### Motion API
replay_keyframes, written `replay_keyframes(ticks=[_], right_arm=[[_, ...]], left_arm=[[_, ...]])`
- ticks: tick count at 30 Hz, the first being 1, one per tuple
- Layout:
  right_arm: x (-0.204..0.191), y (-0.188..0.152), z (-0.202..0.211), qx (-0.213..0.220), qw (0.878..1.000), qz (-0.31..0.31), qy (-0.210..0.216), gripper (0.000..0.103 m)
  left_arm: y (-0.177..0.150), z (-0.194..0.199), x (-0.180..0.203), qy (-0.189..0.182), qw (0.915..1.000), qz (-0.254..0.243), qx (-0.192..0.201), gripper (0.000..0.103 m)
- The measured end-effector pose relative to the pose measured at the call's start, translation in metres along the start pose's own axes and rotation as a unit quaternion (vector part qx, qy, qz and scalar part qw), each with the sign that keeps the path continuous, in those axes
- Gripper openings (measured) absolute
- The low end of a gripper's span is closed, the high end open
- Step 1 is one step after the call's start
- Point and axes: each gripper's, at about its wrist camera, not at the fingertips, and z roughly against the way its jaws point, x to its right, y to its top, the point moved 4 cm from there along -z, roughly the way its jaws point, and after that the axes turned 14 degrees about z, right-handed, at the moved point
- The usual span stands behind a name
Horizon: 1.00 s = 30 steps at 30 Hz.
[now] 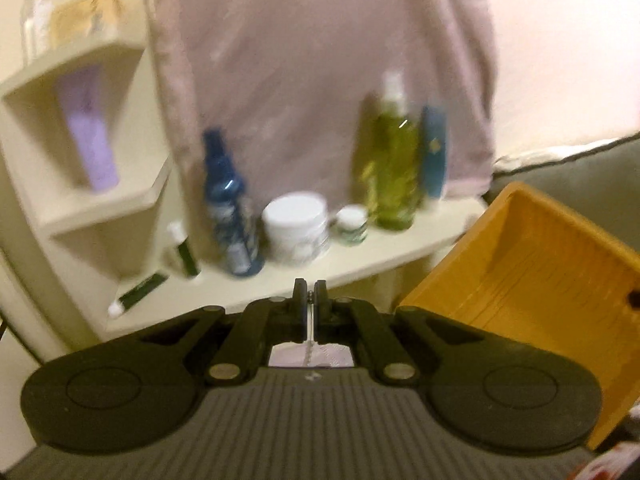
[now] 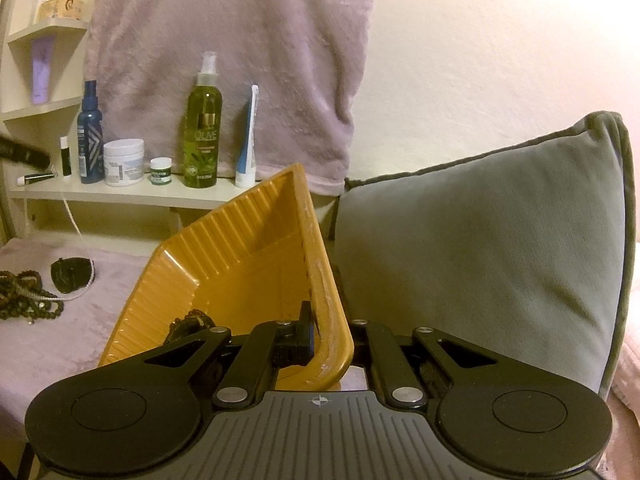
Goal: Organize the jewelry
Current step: 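Lift the pearl strand over the tray and open the left gripper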
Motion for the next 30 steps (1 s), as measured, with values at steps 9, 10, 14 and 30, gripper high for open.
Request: replay_keyframes(ticks=[9,10,14,30], right_arm=[[0.000,0.001,0.002,0.005,1.000,-0.004,0.001,0.006],[-0.001,0.001,0.002,0.005,1.000,-0.005,0.001,0.006],[-0.001,0.001,0.002,0.006,1.000,-0.006,0.001,0.006],[0.005,-0.001,-0.001,0.001,1.000,-0.016,0.005,0.006]], left_arm=[[0.033,0.019,0.053,-0.064,0.9973,-0.018,0.030,0.002],[0.036,0.021,0.058,-0.070,0.9968,-0.020,0.034,0.002],[0.044,0.021,0.086,-0.108,0.9932,-0.019,0.039,0.002],[-0.034,-0.057,0.145,-0.159,0.9821,-0.027,-0.097,0.007]])
